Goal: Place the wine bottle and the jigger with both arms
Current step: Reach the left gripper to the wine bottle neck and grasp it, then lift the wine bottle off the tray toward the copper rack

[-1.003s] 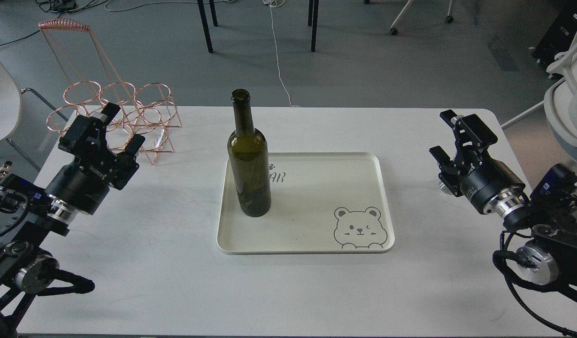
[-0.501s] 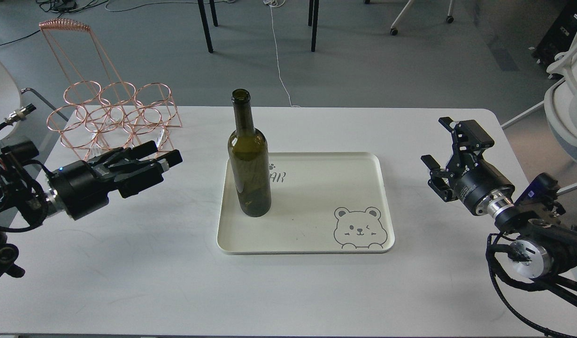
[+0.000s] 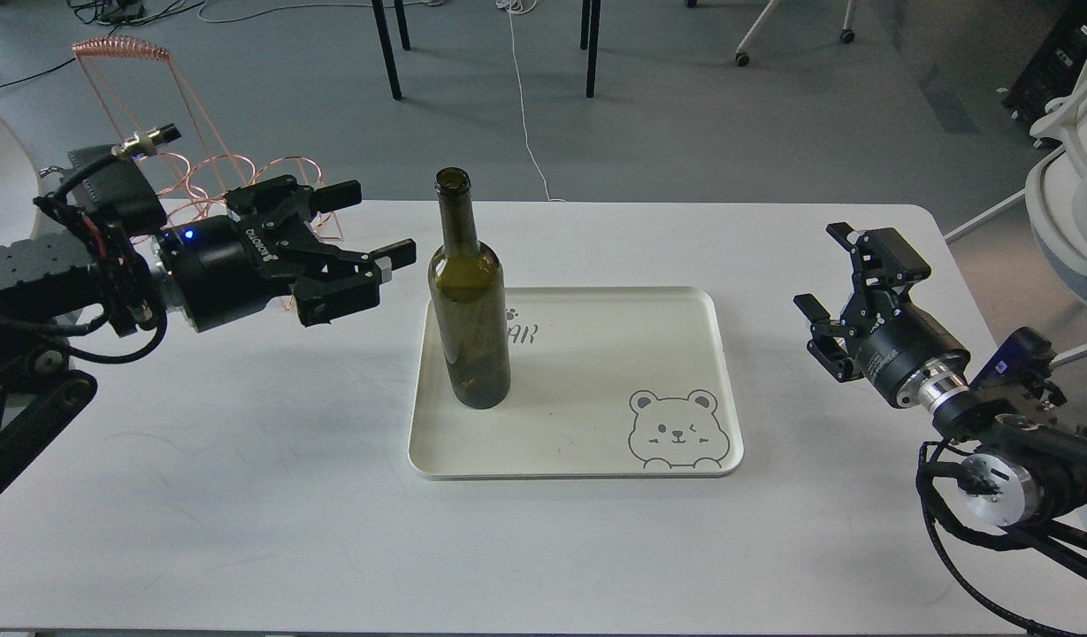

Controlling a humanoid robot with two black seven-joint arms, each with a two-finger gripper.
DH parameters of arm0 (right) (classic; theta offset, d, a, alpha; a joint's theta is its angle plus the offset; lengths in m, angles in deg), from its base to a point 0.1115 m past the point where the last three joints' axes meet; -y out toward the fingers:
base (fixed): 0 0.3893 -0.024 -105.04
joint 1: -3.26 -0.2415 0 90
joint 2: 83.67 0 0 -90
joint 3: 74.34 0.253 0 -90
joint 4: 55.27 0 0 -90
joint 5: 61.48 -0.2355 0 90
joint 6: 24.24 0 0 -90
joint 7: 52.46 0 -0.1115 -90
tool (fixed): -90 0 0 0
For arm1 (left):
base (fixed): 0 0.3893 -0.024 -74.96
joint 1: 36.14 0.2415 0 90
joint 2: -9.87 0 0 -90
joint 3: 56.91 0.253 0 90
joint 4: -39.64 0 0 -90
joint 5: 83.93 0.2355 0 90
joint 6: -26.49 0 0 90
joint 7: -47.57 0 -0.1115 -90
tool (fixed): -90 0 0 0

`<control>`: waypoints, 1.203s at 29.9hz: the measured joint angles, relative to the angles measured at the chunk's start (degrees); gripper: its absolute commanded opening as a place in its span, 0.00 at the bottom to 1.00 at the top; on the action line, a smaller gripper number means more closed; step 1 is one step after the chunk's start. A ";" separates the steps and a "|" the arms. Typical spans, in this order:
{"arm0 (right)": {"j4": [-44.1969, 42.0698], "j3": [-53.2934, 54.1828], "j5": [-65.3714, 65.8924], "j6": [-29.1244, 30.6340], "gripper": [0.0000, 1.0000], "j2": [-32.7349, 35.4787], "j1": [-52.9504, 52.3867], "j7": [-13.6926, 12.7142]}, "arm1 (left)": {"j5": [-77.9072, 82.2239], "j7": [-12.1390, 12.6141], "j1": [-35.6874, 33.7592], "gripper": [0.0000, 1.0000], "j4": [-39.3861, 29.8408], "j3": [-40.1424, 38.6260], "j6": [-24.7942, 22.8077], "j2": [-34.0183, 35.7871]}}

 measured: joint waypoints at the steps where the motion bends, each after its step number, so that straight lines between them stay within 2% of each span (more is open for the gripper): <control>1: 0.00 -0.01 0.01 0.00 0.98 0.03 0.00 0.00 | 0.02 0.00 -0.99 0.98 0.32 0.99 0.03 -0.51; 12: 0.01 -0.04 1.13 -0.09 0.98 0.25 0.58 0.00 | 0.65 0.01 -5.59 0.95 3.95 6.06 0.32 -6.01; 16: 0.01 0.01 1.14 -0.09 0.98 0.33 0.69 0.00 | 1.85 0.01 -7.72 0.89 6.25 7.85 1.43 -8.00; 18: 0.03 0.07 1.14 -0.14 0.98 0.36 0.70 0.00 | 1.99 0.01 -8.17 0.80 7.36 8.37 2.28 -8.97; 22: 0.09 0.09 1.14 -0.17 0.98 0.36 0.72 0.00 | 2.03 0.01 -8.42 0.53 8.48 8.84 3.79 -10.18; 26: 0.09 0.10 1.14 -0.17 0.98 0.37 0.86 0.00 | 2.03 0.01 -8.43 0.19 8.71 9.07 4.29 -10.30; 30: 0.10 0.06 1.14 -0.17 0.98 0.38 0.93 0.00 | 2.16 0.01 -8.52 0.11 8.74 9.09 4.57 -10.21; 36: 0.08 0.00 1.14 -0.17 0.98 0.16 1.05 0.00 | 1.85 0.01 -9.31 0.10 8.74 9.05 5.69 -9.89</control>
